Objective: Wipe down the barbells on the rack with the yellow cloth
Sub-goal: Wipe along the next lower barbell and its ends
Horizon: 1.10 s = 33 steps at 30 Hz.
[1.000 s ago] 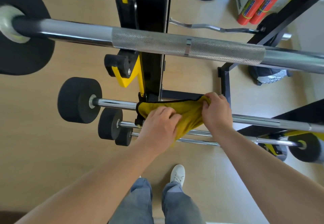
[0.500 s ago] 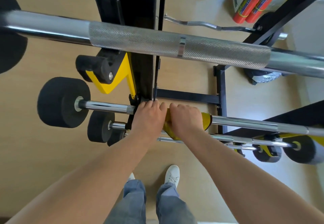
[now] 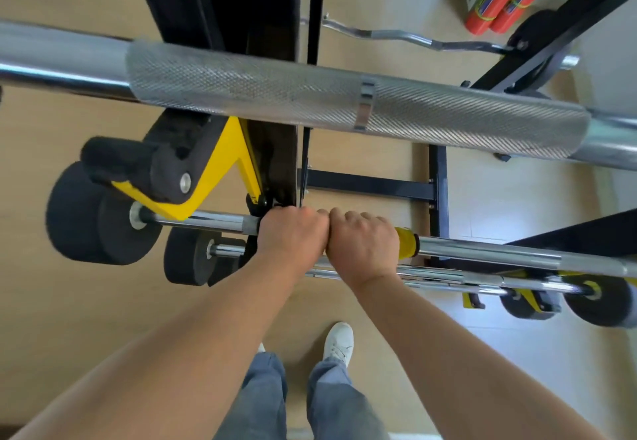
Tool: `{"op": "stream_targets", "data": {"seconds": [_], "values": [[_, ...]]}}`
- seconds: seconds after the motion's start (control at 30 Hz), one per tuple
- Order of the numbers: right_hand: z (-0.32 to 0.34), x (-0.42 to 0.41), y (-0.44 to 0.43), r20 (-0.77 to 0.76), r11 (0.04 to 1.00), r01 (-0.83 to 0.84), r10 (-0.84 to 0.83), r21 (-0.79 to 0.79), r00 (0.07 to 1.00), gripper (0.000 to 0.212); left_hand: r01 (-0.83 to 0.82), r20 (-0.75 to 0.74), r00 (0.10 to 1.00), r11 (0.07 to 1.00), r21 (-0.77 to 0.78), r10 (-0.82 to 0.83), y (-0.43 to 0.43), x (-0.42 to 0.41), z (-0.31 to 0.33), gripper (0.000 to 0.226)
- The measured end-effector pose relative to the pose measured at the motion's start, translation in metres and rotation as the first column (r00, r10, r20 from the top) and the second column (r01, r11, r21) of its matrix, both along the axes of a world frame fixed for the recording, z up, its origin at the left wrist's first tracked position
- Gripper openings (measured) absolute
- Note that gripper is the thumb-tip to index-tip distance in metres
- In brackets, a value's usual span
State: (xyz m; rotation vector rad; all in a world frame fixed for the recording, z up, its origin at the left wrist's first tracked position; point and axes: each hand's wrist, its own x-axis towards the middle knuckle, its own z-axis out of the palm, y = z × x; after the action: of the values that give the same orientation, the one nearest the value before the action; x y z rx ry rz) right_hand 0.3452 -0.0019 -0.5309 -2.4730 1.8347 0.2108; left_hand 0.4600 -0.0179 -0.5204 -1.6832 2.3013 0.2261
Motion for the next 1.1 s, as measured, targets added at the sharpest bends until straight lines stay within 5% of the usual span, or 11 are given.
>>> {"op": "stream_targets", "data": {"seconds": [0.1,0.23,0.33,0.4,0.5,0.6,0.7,0.77,0.9,0.97,1.1], "values": [[0.013,0.0,-0.032,-0.052,0.889,0.027,-0.003,0.457,0.999,0.008,0.003,0.007,1.0,0.999,-0.034,-0.002,0.004,0.001,-0.006,0.011],[0.031,0.003,-0.07,-0.002,0.476,0.021,-0.04,0.879,0.999,0.028,-0.017,-0.017,1.0,0.999,-0.04,0.016,0.002,0.0,-0.009,0.013],[0.021,0.0,-0.05,-0.003,0.723,0.051,-0.067,0.689,0.998,0.013,-0.001,-0.054,0.999,0.999,-0.032,-0.001,0.0,0.001,-0.006,0.007],[0.006,-0.005,-0.02,-0.011,0.966,0.028,-0.026,0.256,1.0,0.006,0.013,-0.066,0.998,0.999,-0.029,-0.015,0.0,0.001,-0.003,0.012],[-0.011,-0.006,0.004,0.084,0.982,-0.023,0.039,-0.187,0.996,0.014,-0.001,-0.078,0.997,0.999,-0.033,-0.001,-0.001,0.004,-0.003,0.013],[-0.005,-0.012,0.006,0.132,0.999,-0.042,0.044,-0.014,0.99,0.024,-0.009,-0.151,0.988,0.997,-0.075,-0.003,0.008,0.006,-0.006,0.002],[0.011,-0.044,0.011,0.097,0.997,-0.026,0.019,0.069,0.995,0.048,-0.017,-0.295,0.955,0.997,-0.076,-0.006,0.014,0.012,-0.004,0.032],[0.014,-0.072,0.013,-0.018,0.993,0.021,-0.019,0.114,1.0,0.041,-0.008,-0.354,0.935,0.998,-0.068,-0.017,0.026,0.015,-0.007,0.055],[0.015,-0.077,0.005,-0.067,0.979,0.054,-0.041,0.198,0.997,0.016,0.053,-0.163,0.983,0.978,-0.204,-0.087,0.04,-0.006,-0.015,0.067],[0.017,-0.064,-0.005,-0.061,0.955,0.084,-0.069,0.284,0.996,0.008,0.06,-0.086,0.993,0.978,-0.201,-0.078,0.028,-0.017,-0.015,0.055],[0.018,-0.063,-0.011,-0.046,0.941,0.042,-0.029,0.335,0.999,0.01,0.143,-0.03,0.99,0.984,0.108,-0.14,-0.006,-0.023,-0.004,0.012]]}}
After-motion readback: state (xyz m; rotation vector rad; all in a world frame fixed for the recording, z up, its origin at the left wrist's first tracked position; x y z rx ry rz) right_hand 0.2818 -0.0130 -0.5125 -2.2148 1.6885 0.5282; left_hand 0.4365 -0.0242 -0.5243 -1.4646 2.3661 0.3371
